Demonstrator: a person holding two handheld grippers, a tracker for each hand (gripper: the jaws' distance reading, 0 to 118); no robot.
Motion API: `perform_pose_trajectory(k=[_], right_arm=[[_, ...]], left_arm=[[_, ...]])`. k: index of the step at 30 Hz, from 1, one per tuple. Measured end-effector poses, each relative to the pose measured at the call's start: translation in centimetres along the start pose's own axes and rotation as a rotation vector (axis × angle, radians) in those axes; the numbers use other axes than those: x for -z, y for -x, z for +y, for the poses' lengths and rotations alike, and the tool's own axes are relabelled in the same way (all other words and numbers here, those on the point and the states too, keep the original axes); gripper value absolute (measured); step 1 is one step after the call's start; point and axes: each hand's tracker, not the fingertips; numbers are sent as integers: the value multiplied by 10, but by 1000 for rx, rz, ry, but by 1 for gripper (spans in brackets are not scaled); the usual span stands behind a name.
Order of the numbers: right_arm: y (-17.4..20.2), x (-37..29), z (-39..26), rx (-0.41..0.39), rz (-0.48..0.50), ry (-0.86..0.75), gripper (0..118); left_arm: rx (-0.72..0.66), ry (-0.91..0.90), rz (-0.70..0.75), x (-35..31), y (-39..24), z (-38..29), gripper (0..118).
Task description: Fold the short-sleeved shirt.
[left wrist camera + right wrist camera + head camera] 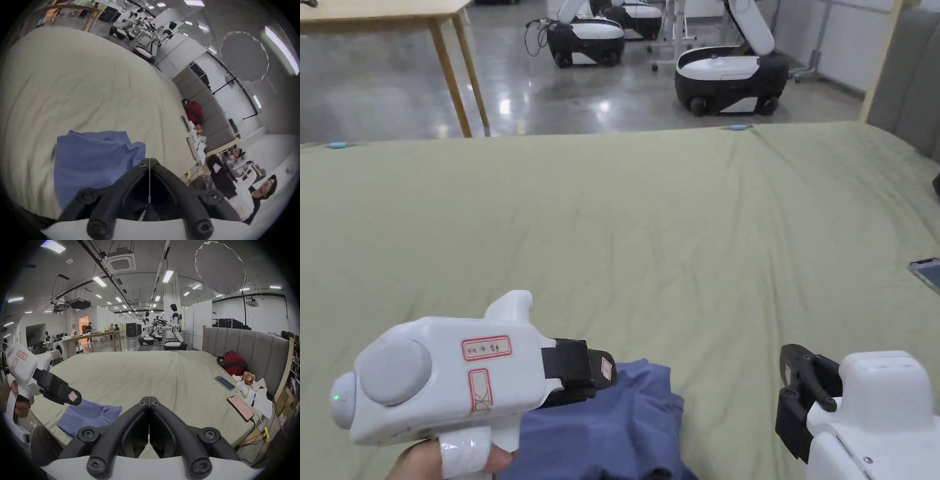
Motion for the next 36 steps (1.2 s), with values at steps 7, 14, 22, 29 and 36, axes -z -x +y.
perform_pose_trajectory(k=[7, 14, 22, 29, 36], right_arm=[[0, 0, -3, 16, 3, 33, 1], [-5, 4, -9, 50, 38, 109, 1], [11, 65, -9, 218, 463, 302, 1], [13, 185, -60, 631, 979, 660, 1], [-21, 219, -112, 899, 997, 749, 1]], left_arm=[[-94, 223, -102, 61, 29, -36, 0], [-162, 262, -106, 103, 55, -63, 0], [-32, 154, -61, 26, 37, -32, 0], [-10, 43, 92, -50, 73, -15, 0], [-60, 60, 111, -59, 123, -2, 0]])
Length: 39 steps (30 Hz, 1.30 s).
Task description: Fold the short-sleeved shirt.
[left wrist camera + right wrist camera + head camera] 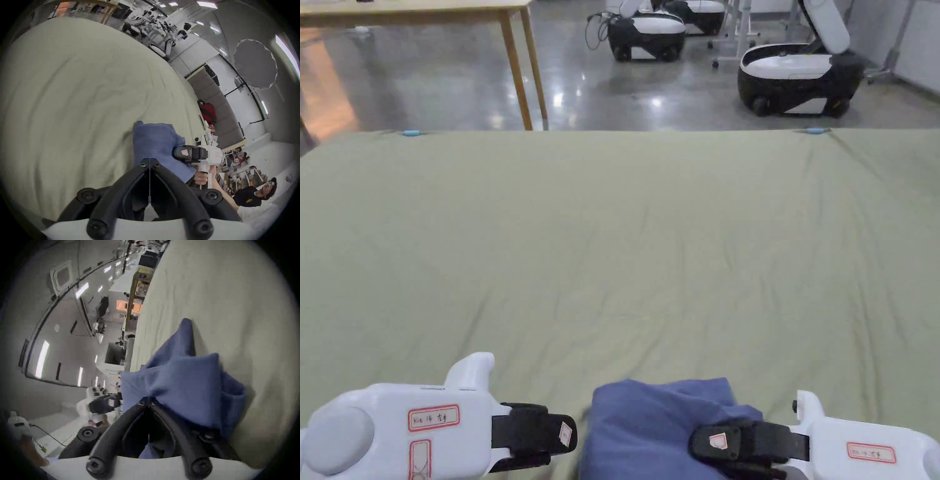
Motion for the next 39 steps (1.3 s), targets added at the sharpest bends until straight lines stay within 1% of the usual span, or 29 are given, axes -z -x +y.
perform_pose_trajectory(k=[1, 3, 5, 6, 7, 8, 9, 10, 14, 16, 20, 24, 25, 26, 27, 28, 29, 30, 31, 33, 36, 39], right_arm=[[3, -1, 0, -24, -25, 3, 1], [5, -1, 0, -57, -43, 15, 1], [4, -3, 1, -59, -49, 18, 1], [3, -5, 1, -59, -50, 20, 1], [1, -6, 1, -55, -47, 19, 1], [-1, -8, 2, -48, -44, 16, 1], [-3, -9, 2, -45, -37, 16, 1], [-4, -10, 2, -41, -31, 14, 1], [-3, -8, 3, -40, -31, 16, 1], [-1, -8, 3, -47, -38, 18, 1], [-1, -9, 2, -47, -40, 14, 1], [-2, -9, 2, -43, -37, 9, 1], [-2, -9, 2, -44, -37, 8, 1], [-2, -10, 2, -43, -39, 8, 1], [-2, -10, 2, -43, -41, 8, 1], [0, -10, 2, -42, -46, 7, 1], [3, -11, 2, -43, -54, 2, 1], [6, -12, 1, -46, -60, -1, 1], [9, -13, 1, -54, -68, -12, 1], [15, -18, -2, -71, -74, -31, 1], [24, -30, -7, -93, -93, -53, 1], [35, -44, -9, -156, -136, -79, 1]], left_arm=[[-18, 26, -29, 5, 7, 3, 0], [-51, 40, -89, 16, 17, 7, 2], [-86, 69, -151, 30, 26, 12, 10], [-90, 77, -179, 36, 30, 14, 19], [-108, 89, -187, 42, 35, 16, 46], [-114, 93, -169, 49, 40, 19, 75], [-123, 110, -159, 53, 45, 21, 90], [-151, 119, -214, 58, 53, 20, 92], [-250, 107, -358, 62, 66, 21, 92], [-261, 131, -408, 64, 68, 23, 92], [-227, 149, -371, 69, 60, 19, 92], [-219, 184, -398, 83, 49, 15, 91], [-203, 191, -390, 86, 45, 14, 84], [-186, 186, -371, 88, 41, 14, 84], [-167, 192, -345, 87, 39, 15, 80], [-135, 194, -273, 85, 36, 16, 67], [-83, 173, -213, 83, 34, 15, 32], [-120, 184, -265, 82, 35, 14, 27], [-140, 198, -284, 80, 37, 16, 27], [-114, 197, -269, 74, 33, 19, 27], [-116, 201, -258, 54, 46, 30, 27], [-104, 162, -192, 8, 73, 51, 27]])
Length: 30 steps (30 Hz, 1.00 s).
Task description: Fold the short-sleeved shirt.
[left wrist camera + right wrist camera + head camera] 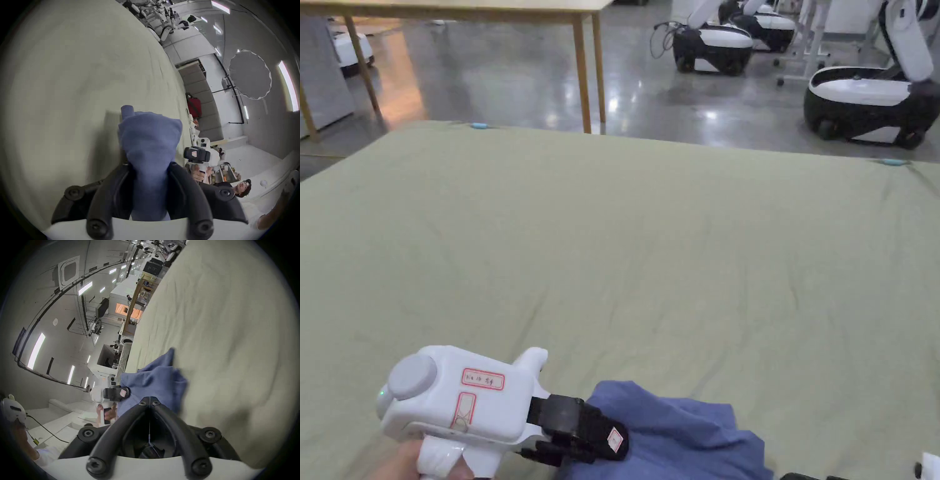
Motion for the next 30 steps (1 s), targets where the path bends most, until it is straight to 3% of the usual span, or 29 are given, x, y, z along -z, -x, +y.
perform_pose_trajectory(k=[11, 16, 17, 23, 24, 25, 26, 27, 30], right_arm=[[18, -32, 10, -70, -77, -79, 1], [18, -32, 13, -95, -104, -88, 1], [75, 4, -3, -100, -106, -89, 1], [72, 9, 5, -117, -90, -74, 1], [72, 10, 5, -121, -86, -67, 1], [75, 13, 5, -125, -87, -64, 1], [75, 13, 4, -127, -86, -62, 1], [74, 13, 4, -128, -78, -56, 1], [77, 12, 4, -134, -65, -57, 1]], left_arm=[[-55, -134, 230, -214, 95, 60, 27], [-56, -70, 199, -224, 111, 89, 27], [-43, -53, 206, -221, 111, 92, 27], [-46, -14, 242, -216, 115, 96, 29], [-41, -12, 260, -216, 112, 95, 42], [-13, -23, 320, -217, 109, 92, 77], [2, -38, 353, -219, 106, 91, 103], [-3, -54, 354, -226, 106, 90, 114], [-26, -120, 356, -242, 93, 84, 113]])
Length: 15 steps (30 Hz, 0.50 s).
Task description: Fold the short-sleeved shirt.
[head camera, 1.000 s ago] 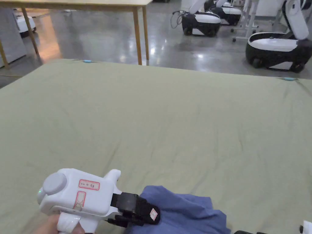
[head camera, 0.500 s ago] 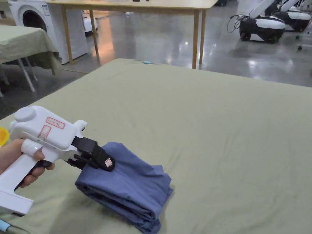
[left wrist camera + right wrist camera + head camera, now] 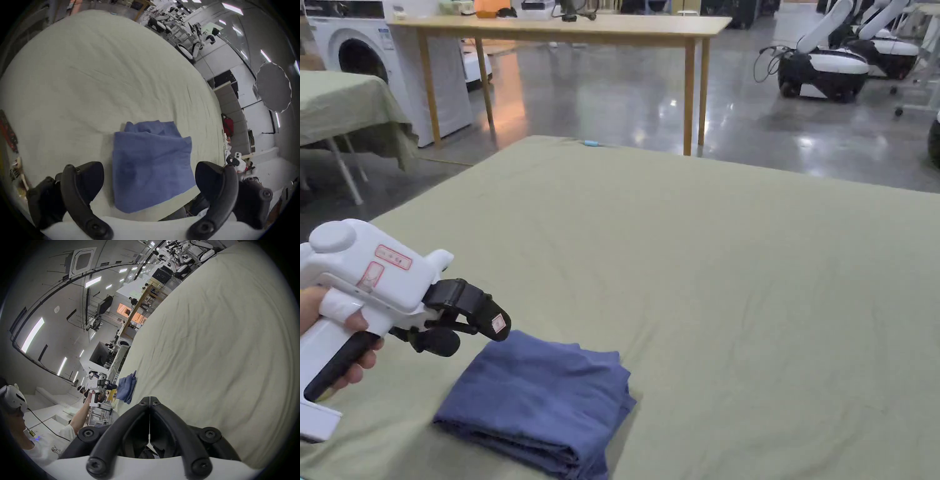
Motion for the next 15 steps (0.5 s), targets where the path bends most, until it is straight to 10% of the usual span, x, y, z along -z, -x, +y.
perform_pose_trajectory(k=[5, 9, 15], right_arm=[[11, -10, 4, -26, 25, -19, 1], [33, -21, 18, -134, -8, -64, 1], [82, -29, 25, -370, -253, -234, 1]], left_arm=[[15, -112, 64, -26, -36, -17, 102], [157, -230, -11, -18, -100, -50, 7], [302, -502, 6, 46, -231, -116, 6]])
